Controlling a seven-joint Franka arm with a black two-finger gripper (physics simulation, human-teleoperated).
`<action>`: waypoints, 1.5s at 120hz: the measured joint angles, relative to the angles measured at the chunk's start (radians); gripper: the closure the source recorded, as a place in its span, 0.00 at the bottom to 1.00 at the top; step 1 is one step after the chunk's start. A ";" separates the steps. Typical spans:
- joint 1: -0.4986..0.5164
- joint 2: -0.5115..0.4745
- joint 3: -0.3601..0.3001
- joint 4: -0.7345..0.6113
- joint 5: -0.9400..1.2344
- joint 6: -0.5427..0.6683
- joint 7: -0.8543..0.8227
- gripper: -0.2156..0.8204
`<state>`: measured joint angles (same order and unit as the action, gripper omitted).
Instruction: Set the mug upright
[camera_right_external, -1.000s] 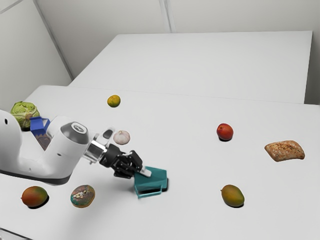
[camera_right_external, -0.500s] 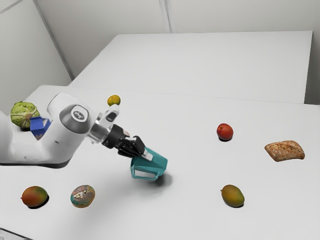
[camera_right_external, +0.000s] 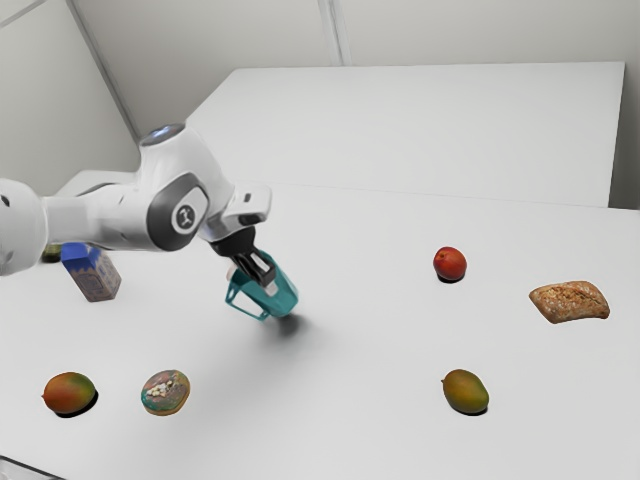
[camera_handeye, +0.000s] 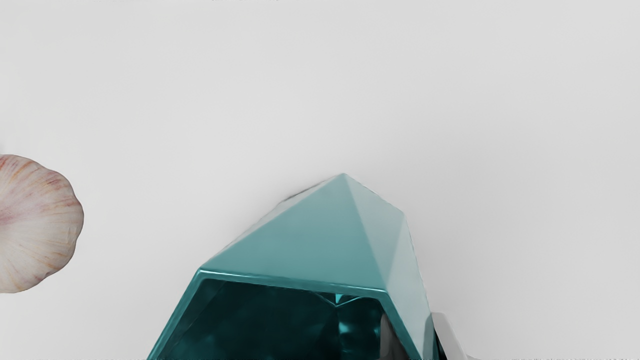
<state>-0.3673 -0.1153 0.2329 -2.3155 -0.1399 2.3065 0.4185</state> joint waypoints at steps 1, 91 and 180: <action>0.000 0.003 0.000 0.004 0.010 -0.003 -0.003 0.96; 0.003 0.085 0.031 0.034 0.235 -0.045 -0.179 0.96; 0.003 0.167 0.031 0.083 0.227 0.014 -0.217 0.89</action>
<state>-0.3643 0.0514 0.2639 -2.2324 0.0874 2.3207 0.2014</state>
